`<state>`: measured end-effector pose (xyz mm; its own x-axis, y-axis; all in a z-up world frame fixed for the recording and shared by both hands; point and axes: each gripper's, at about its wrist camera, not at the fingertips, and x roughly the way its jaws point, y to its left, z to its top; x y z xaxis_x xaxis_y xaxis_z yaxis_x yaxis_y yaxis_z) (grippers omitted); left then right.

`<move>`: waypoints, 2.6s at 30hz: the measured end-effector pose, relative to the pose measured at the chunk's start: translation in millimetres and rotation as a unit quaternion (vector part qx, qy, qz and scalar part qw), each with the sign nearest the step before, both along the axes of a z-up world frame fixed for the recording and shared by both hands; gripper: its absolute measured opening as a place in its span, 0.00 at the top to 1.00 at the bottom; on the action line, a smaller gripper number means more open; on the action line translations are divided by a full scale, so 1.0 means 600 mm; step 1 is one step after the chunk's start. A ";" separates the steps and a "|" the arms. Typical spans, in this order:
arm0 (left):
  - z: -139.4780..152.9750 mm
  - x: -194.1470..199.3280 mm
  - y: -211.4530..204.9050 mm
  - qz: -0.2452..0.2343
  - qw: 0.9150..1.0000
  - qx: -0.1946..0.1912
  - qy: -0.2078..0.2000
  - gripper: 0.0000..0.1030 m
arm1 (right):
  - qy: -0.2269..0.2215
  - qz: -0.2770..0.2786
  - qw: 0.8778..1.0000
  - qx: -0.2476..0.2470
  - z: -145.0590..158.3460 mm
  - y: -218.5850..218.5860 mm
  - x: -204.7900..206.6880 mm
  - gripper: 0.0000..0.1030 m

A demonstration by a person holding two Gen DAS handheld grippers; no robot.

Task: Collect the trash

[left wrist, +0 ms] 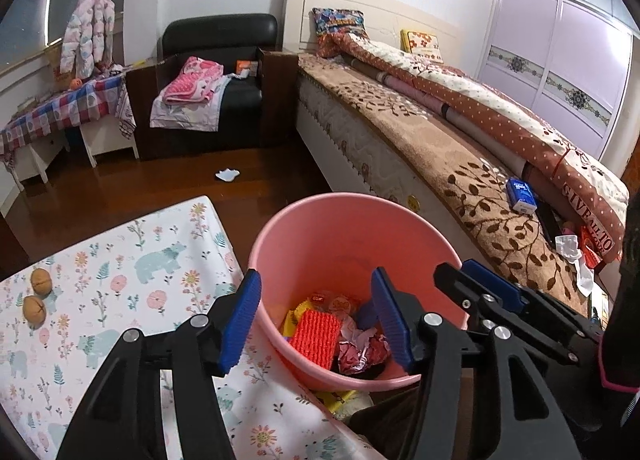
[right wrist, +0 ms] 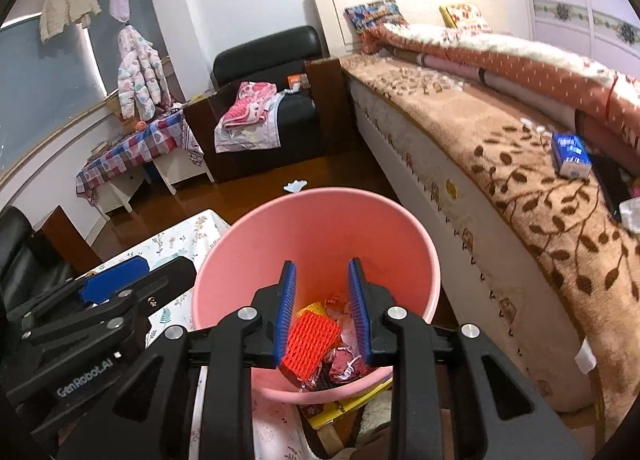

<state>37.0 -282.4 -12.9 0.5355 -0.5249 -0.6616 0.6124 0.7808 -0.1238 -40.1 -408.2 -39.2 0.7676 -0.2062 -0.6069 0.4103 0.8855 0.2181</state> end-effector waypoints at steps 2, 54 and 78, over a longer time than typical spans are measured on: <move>0.008 -0.004 0.010 0.004 1.000 -0.003 -0.006 0.45 | -0.005 0.003 1.000 -0.007 0.009 0.008 -0.004 0.73; 0.084 -0.058 0.215 0.114 0.991 -0.038 -0.063 0.45 | -0.066 0.066 0.995 -0.019 0.072 0.161 -0.037 0.50; 0.059 -0.039 0.229 0.125 0.991 -0.037 -0.040 0.45 | -0.066 0.072 0.994 -0.044 0.083 0.190 -0.033 0.43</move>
<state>13.7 -144.9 22.7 0.7047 -0.4147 -0.5758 0.4111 0.9000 -0.1450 -60.2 -294.4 10.4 0.8651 -0.1366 -0.4826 0.2512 0.9508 0.1812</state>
